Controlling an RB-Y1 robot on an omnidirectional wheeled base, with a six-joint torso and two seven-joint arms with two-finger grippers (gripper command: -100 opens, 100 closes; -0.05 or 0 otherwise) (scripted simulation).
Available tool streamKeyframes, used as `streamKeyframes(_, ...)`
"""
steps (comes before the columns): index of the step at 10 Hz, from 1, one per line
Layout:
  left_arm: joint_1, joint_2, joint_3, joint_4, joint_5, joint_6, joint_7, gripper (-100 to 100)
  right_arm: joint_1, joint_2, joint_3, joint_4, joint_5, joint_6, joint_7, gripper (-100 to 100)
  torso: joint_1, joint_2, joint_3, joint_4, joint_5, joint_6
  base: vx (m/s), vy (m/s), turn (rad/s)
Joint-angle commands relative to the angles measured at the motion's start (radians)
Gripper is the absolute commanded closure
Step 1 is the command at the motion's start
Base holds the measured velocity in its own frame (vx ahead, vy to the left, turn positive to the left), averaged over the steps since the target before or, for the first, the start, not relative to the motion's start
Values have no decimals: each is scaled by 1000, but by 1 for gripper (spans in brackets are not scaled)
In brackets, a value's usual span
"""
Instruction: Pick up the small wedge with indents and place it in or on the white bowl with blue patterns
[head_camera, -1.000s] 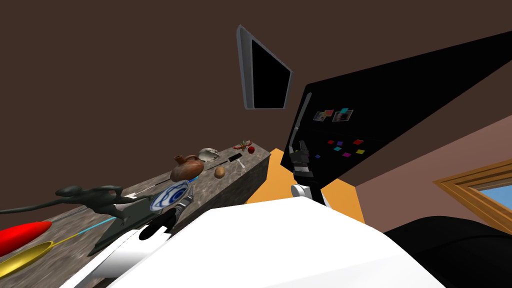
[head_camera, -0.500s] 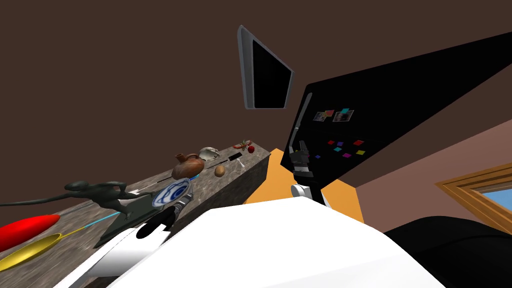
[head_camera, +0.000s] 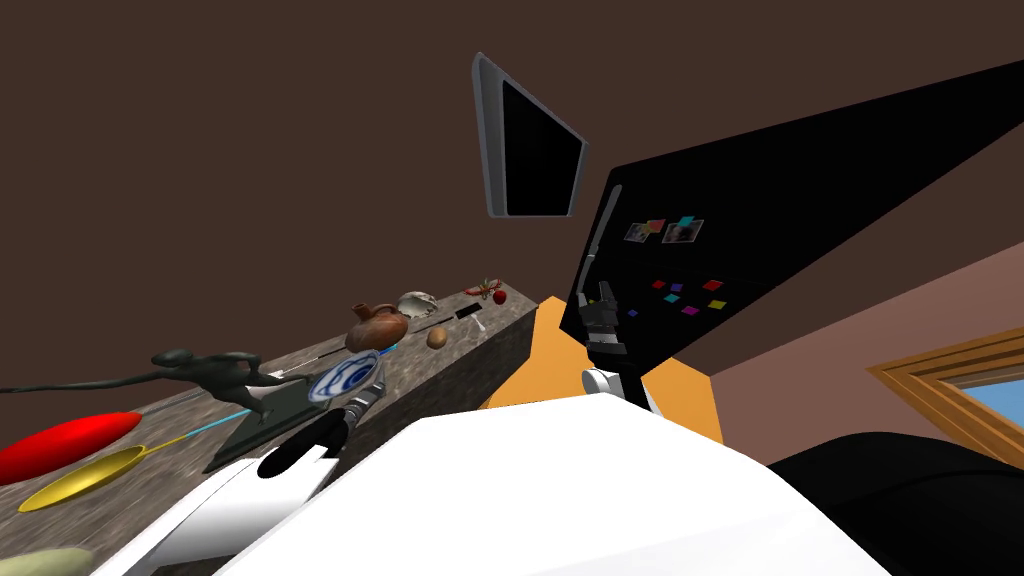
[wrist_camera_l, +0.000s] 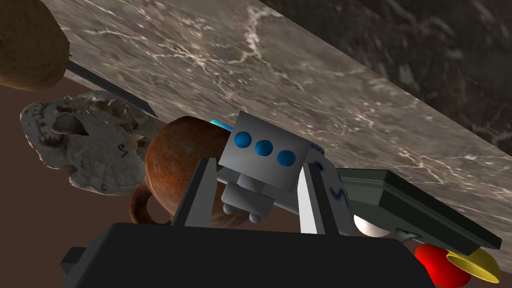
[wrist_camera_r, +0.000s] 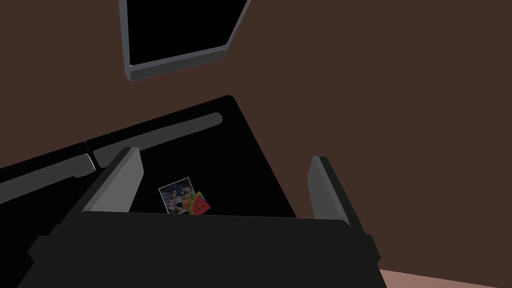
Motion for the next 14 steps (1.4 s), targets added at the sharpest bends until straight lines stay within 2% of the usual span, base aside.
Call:
streamKeyframes(1, 8, -12, 17, -31, 11, 23, -12, 100, 0, 0, 0, 0, 0, 0, 0, 0, 0, 0, 0, 0, 0, 0, -45, -49, 17)
streamKeyframes(4, 17, -29, 42, -78, 23, 59, -28, 100, 0, 0, 0, 0, 0, 0, 0, 0, 2, -1, -1, 0, 0, 0, -36, -28, 8)
streamKeyframes(6, 27, -40, 70, -125, 28, 94, -40, 100, 0, 0, 0, 0, 0, 0, 0, 0, 3, -1, -1, 0, 0, 1, -46, -4, -15)
streamKeyframes(8, 34, -30, 91, -156, 18, 108, -40, 100, 0, 0, 0, 0, 0, 0, 0, 0, 5, 0, 0, 0, 0, 1, -49, 46, -42)
streamKeyframes(9, 39, 6, 102, -173, -5, 101, -30, 100, 0, 0, 0, 0, 0, 0, 0, 0, 8, -1, 0, 0, 1, 1, -60, 159, -112)
streamKeyframes(12, 42, 50, 106, -182, -27, 84, -19, 100, 0, 0, 0, 0, 0, 0, 0, 0, 16, -3, -2, -1, 3, 2, -19, 147, -53)
streamKeyframes(13, 44, 83, 107, -187, -43, 70, -11, 100, 0, 0, 0, 0, 0, 0, 0, 0, 15, -4, -2, -1, 2, 2, 2, 146, -70)
streamKeyframes(14, 45, 100, 107, -189, -51, 62, -6, 100, 0, 0, 0, 0, 0, 0, 0, 0, 16, -5, -3, -1, 2, 3, -13, 147, -60)
